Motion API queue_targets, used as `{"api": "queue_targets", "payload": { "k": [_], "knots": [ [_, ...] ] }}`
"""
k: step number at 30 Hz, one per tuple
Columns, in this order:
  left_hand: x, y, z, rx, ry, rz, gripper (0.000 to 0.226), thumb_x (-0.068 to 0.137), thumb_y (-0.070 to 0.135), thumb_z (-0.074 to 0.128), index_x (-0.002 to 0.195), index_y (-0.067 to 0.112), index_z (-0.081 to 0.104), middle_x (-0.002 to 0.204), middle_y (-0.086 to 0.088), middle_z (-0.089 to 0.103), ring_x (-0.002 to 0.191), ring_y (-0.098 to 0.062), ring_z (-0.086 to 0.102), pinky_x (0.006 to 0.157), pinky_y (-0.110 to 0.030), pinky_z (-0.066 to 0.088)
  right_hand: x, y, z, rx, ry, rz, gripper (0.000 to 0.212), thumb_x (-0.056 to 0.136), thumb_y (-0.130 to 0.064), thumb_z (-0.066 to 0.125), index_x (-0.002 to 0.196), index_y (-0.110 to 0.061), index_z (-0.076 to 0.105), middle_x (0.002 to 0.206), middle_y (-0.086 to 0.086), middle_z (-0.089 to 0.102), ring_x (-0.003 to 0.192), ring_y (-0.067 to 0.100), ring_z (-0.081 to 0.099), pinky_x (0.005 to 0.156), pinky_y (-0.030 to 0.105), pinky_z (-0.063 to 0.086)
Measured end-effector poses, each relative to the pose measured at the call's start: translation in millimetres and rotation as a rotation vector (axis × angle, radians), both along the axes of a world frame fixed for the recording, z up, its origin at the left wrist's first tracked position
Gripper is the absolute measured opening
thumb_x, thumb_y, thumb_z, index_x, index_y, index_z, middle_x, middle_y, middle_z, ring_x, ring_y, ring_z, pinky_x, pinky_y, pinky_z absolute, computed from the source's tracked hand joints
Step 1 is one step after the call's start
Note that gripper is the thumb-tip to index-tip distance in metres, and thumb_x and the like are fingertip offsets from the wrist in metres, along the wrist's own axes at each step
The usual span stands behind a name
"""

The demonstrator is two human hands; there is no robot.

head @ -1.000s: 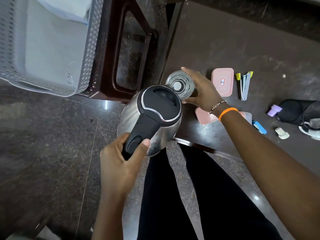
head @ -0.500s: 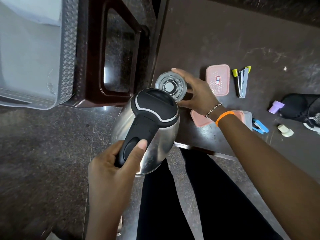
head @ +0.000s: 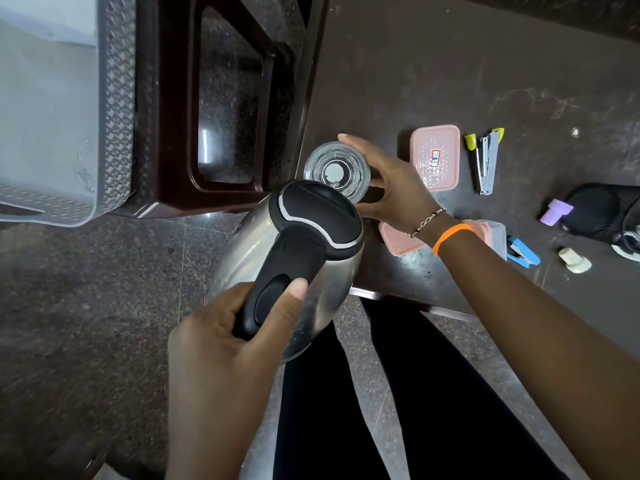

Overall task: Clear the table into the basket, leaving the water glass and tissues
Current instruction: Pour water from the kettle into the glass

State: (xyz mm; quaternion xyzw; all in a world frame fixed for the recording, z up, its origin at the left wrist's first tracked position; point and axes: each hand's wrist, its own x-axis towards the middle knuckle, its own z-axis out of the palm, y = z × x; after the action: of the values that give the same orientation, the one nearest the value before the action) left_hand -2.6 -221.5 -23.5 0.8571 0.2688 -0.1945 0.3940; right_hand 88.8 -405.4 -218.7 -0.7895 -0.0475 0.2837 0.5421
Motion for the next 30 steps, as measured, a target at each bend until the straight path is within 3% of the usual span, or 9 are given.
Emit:
{"api": "queue_targets", "payload": {
  "k": [6, 14, 19, 21, 25, 28, 30],
  "knots": [
    [0.1, 1.9, -0.5, 0.035, 0.021, 0.056, 0.061, 0.066, 0.067, 0.057, 0.056, 0.007, 0.049, 0.045, -0.018, 0.042, 0.038, -0.027, 0.041, 0.042, -0.038, 0.044, 0.7, -0.5, -0.4, -0.026, -0.014, 0.019, 0.087, 0.066, -0.012, 0.081, 0.138, -0.027, 0.034, 0.143, -0.004, 0.044, 0.129, 0.007, 0.043, 0.099, 0.02, 0.046],
    [1.9, 2.4, 1.5, 0.037, 0.032, 0.064, 0.067, 0.066, 0.067, 0.057, 0.054, 0.003, 0.045, 0.047, -0.023, 0.042, 0.042, -0.035, 0.042, 0.044, -0.044, 0.044, -2.9, 1.1, 0.4, -0.064, -0.069, 0.0, 0.083, 0.07, -0.007, 0.077, 0.139, -0.024, 0.033, 0.141, -0.004, 0.045, 0.126, 0.0, 0.041, 0.099, 0.013, 0.044],
    [3.6, 2.3, 2.9, 0.015, 0.049, 0.066, 0.067, 0.064, 0.067, 0.058, 0.055, 0.002, 0.045, 0.048, -0.024, 0.041, 0.04, -0.031, 0.037, 0.042, -0.042, 0.041, -11.8, 5.0, 0.3, -0.13, -0.154, -0.063, 0.08, 0.071, -0.003, 0.074, 0.139, -0.018, 0.034, 0.141, 0.002, 0.045, 0.13, 0.01, 0.041, 0.104, 0.037, 0.047],
    [4.6, 1.7, 4.1, 0.006, 0.05, 0.046, 0.067, 0.064, 0.067, 0.057, 0.055, 0.002, 0.044, 0.048, -0.022, 0.041, 0.04, -0.029, 0.037, 0.041, -0.041, 0.041, -13.3, 5.9, 0.4, -0.141, -0.164, -0.079, 0.079, 0.072, 0.0, 0.072, 0.139, -0.018, 0.035, 0.141, 0.003, 0.046, 0.129, 0.01, 0.042, 0.101, 0.032, 0.049],
    [5.4, 0.1, 5.7, -0.006, 0.06, 0.028, 0.067, 0.065, 0.066, 0.056, 0.055, 0.001, 0.044, 0.047, -0.022, 0.042, 0.04, -0.034, 0.04, 0.04, -0.043, 0.041, -15.8, 2.2, 1.0, -0.205, -0.216, -0.058, 0.078, 0.07, 0.0, 0.071, 0.138, -0.017, 0.036, 0.138, 0.006, 0.049, 0.121, 0.005, 0.042, 0.096, 0.001, 0.037],
    [5.3, -0.5, 5.2, -0.012, 0.069, 0.048, 0.07, 0.064, 0.068, 0.057, 0.057, -0.001, 0.043, 0.049, -0.024, 0.041, 0.04, -0.028, 0.036, 0.039, -0.04, 0.039, -16.6, -2.9, 6.6, -0.203, -0.167, -0.052, 0.081, 0.068, -0.005, 0.075, 0.138, -0.021, 0.037, 0.135, 0.004, 0.05, 0.114, 0.012, 0.053, 0.091, 0.021, 0.05],
    [4.8, -0.9, 5.0, -0.01, 0.064, 0.035, 0.069, 0.064, 0.068, 0.056, 0.057, 0.0, 0.044, 0.048, -0.023, 0.041, 0.04, -0.025, 0.035, 0.039, -0.04, 0.037, -17.7, -6.5, 10.0, -0.214, -0.163, -0.054, 0.079, 0.069, -0.008, 0.076, 0.137, -0.022, 0.038, 0.13, 0.003, 0.052, 0.105, 0.016, 0.057, 0.087, 0.027, 0.051]
  ]
}}
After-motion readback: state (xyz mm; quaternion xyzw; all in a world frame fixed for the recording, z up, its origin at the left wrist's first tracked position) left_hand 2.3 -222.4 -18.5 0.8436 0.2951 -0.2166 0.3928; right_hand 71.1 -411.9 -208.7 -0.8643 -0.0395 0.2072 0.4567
